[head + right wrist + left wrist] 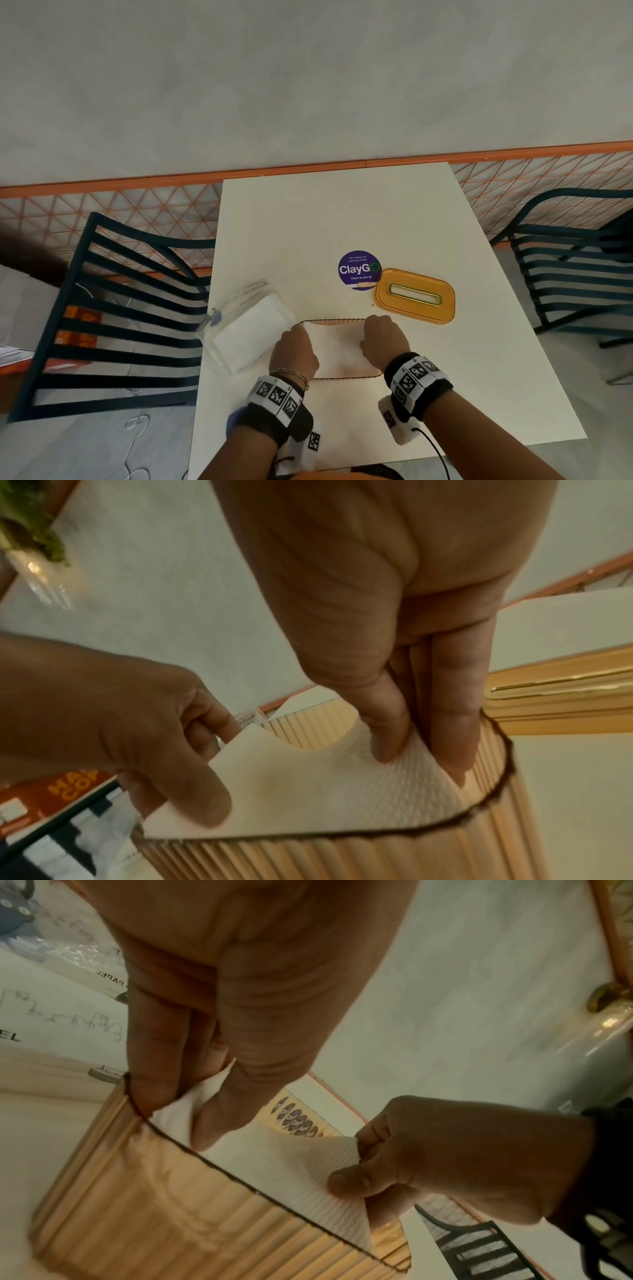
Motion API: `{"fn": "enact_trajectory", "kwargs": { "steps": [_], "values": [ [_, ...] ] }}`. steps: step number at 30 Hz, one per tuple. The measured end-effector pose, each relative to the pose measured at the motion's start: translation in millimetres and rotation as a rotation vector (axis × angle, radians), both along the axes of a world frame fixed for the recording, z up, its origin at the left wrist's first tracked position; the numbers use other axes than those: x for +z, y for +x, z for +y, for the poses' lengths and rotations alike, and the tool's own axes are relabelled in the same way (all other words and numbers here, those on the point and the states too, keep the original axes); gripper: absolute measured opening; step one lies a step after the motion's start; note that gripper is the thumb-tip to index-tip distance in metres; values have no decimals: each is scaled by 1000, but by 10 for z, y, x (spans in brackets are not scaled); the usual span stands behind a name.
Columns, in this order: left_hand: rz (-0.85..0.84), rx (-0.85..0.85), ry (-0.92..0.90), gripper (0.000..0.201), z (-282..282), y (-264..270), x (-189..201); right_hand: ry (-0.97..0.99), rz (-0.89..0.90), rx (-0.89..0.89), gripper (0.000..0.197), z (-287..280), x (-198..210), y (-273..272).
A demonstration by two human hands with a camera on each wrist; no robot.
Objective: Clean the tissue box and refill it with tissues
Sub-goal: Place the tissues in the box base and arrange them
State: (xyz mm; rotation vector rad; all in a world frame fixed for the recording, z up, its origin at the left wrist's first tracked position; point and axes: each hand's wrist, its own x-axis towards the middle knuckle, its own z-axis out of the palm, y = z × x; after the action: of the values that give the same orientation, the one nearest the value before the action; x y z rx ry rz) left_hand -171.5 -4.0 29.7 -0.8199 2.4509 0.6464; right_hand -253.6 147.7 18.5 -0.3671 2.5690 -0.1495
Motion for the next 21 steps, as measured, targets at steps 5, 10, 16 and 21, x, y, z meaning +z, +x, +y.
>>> {"fn": "enact_trajectory", "kwargs": {
  "steps": [5, 10, 16, 21],
  "values": [
    [32, -76, -71, 52, 86, -8, 44, 65, 44, 88, 24, 10, 55, 51],
    [114, -94, -155, 56, 113, 8, 121, 4, 141, 89, 30, 99, 126, 140],
    [228, -346, -51, 53, 136, -16, -39, -102, 133, 228, 44, 175, 34, 189],
    [111, -474, -81, 58, 138, -38, -243, -35, 109, 364, 41, 173, -105, 205]
  ]
}}
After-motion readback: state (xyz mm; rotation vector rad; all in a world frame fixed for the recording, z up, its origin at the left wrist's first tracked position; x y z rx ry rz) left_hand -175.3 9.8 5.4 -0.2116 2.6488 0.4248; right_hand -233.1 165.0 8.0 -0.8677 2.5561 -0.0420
